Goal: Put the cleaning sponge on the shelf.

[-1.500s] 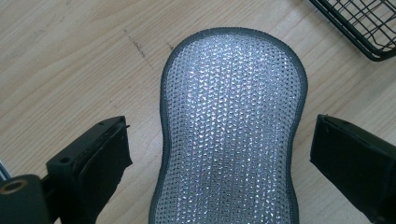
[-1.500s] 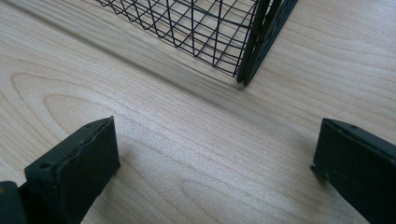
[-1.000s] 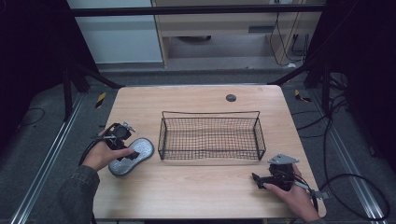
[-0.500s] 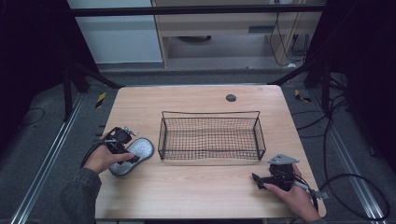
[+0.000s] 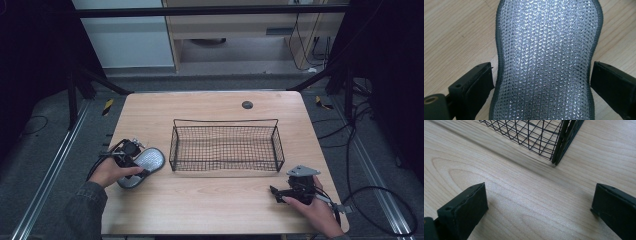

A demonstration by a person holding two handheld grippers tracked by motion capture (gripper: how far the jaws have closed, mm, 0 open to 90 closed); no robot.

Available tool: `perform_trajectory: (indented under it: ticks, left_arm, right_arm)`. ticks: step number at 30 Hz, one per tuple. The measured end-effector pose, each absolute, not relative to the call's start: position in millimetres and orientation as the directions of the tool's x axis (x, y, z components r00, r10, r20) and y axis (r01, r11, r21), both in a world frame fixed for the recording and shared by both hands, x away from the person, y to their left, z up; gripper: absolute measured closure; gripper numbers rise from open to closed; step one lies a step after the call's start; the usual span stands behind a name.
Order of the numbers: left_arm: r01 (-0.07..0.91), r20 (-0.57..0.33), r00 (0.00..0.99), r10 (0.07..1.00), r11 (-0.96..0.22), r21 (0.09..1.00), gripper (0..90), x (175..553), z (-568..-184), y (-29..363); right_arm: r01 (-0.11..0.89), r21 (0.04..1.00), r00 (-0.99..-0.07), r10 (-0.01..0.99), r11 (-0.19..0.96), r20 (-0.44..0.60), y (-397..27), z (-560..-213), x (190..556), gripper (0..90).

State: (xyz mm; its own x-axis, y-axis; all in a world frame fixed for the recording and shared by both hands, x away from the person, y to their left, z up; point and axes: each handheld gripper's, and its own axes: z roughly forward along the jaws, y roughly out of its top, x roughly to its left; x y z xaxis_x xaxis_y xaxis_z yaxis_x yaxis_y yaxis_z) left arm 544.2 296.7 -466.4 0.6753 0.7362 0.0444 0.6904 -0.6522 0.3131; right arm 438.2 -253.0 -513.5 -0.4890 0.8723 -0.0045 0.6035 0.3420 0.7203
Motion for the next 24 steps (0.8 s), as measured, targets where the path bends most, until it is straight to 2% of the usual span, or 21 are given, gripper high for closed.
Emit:
perform_trajectory:
  ticks: [14,24]
  left_arm:
    - [0.699,0.023,0.677,0.735,-0.653,0.292,0.6,548.8,-478.8,294.8]
    - [0.703,0.011,0.673,0.74,-0.644,0.302,2.6,549.0,-478.6,295.8]
  right_arm:
    - [0.6,0.72,-0.495,0.869,0.348,-0.008,-253.3,-513.5,437.8,0.4]
    - [0.599,0.721,-0.494,0.869,0.348,-0.009,-253.3,-513.7,437.7,0.4]
